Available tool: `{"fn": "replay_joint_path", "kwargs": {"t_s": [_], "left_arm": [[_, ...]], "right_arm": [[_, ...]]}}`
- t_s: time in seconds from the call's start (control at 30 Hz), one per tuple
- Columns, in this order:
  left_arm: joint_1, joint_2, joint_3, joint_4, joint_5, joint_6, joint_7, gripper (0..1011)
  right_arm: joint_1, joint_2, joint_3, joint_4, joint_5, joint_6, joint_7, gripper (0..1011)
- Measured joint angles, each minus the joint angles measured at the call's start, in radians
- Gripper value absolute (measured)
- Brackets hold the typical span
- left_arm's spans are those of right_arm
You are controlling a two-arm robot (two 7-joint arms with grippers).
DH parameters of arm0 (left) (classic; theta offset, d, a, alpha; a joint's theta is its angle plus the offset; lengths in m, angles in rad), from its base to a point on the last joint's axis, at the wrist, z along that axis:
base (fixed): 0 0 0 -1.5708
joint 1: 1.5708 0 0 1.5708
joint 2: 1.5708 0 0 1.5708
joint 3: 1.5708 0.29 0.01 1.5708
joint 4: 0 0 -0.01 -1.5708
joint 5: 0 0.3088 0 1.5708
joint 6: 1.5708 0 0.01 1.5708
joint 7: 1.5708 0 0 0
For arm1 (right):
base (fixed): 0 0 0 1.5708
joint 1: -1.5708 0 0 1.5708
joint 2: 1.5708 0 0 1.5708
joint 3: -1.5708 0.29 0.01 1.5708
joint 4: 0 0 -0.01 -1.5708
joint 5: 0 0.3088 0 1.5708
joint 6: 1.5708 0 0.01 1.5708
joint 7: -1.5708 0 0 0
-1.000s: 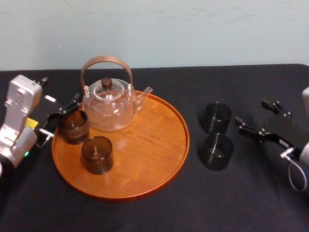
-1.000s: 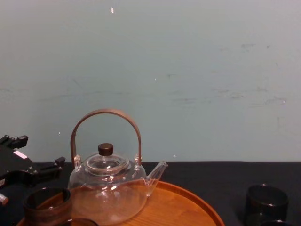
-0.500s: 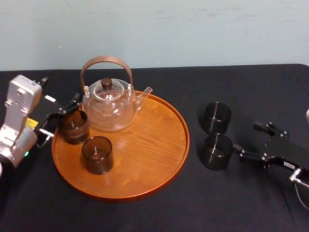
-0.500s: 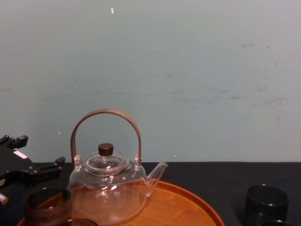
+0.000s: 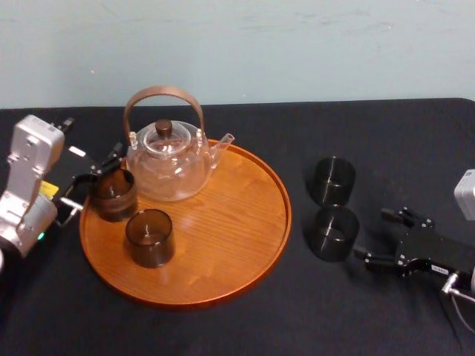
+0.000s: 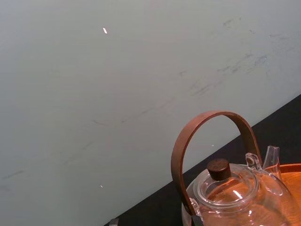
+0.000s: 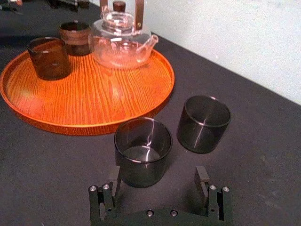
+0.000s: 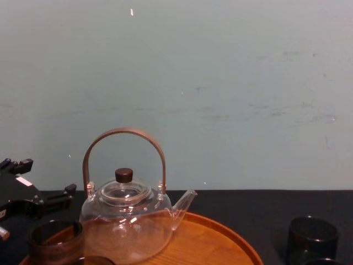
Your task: Pick up the glass from the table and place it on the tray.
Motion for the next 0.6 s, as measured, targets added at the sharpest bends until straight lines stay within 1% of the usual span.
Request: {"fn": "replay_joint_path", "kwargs": {"t_s": [0.2,0.6], "left_arm": [[0.0,0.0,0.0,0.0,0.0,0.0,0.0,1001],[0.0,0.0,0.0,0.0,0.0,0.0,0.0,1001]], "right_arm": [[0.014,-0.013,-0.008,0.018,-0.019,0.019,0.006,1002],[0.048,-0.031,-0.033,0.036,-0.039,0.023,0.041,1002]]}}
